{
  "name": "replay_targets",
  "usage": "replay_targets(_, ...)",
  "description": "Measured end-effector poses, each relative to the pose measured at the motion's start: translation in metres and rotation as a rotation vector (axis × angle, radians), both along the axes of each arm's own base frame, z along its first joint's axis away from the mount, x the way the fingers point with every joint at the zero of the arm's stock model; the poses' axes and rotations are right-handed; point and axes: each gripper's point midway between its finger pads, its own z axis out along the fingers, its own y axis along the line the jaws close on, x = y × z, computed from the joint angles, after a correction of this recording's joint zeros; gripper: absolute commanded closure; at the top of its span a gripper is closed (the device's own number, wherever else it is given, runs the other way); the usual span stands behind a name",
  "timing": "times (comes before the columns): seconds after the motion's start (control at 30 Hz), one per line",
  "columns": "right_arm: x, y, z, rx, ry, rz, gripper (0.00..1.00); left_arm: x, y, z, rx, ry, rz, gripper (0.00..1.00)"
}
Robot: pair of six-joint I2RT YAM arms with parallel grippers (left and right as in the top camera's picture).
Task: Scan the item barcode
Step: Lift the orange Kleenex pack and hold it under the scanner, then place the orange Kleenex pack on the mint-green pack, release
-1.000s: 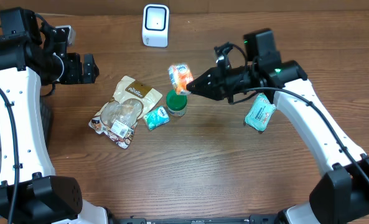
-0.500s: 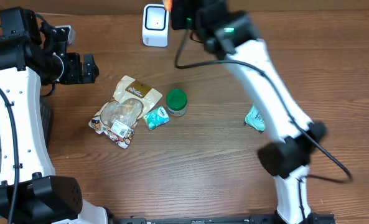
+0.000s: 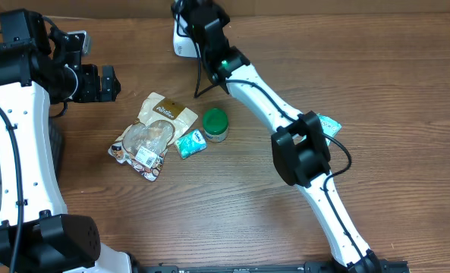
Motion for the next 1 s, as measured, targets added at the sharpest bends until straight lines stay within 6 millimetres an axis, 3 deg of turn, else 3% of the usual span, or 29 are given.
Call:
replay_targets(0.1,0.001,0.0,-0.036,-0.107,0.033,0.018,0.96,0.0,0.0,0.0,0.0,0.0,0.0,0.0)
replay_targets(0.2,0.001,0.0,-0.051,-0.168,0.049,0.03,0.96,0.0,0.0,0.0,0.0,0.0,0.0,0.01)
replay_targets(0.47,0.002,-0.003,-0.048,-0.268,0.023,0.031,0.96,0.0,0.0,0.0,0.0,0.0,0.0,0.0)
replay_targets(0.67,-0.006,0.0,-0.043,-0.17,0.077,0.018,0.96,0.0,0.0,0.0,0.0,0.0,0.0,0.0)
replay_targets(0.73,-0.015,-0.001,-0.029,-0.117,0.139,0.023,0.96,0.0,0.0,0.0,0.0,0.0,0.0,0.0)
replay_targets(0.87,-0.048,-0.004,0.033,0.083,0.255,0.035,0.96,0.0,0.0,0.0,0.0,0.0,0.0,0.01)
replay_targets(1.0,-0.107,-0.021,0.125,0.375,0.383,0.026,0.96,0.0,0.0,0.0,0.0,0.0,0.0,0.0)
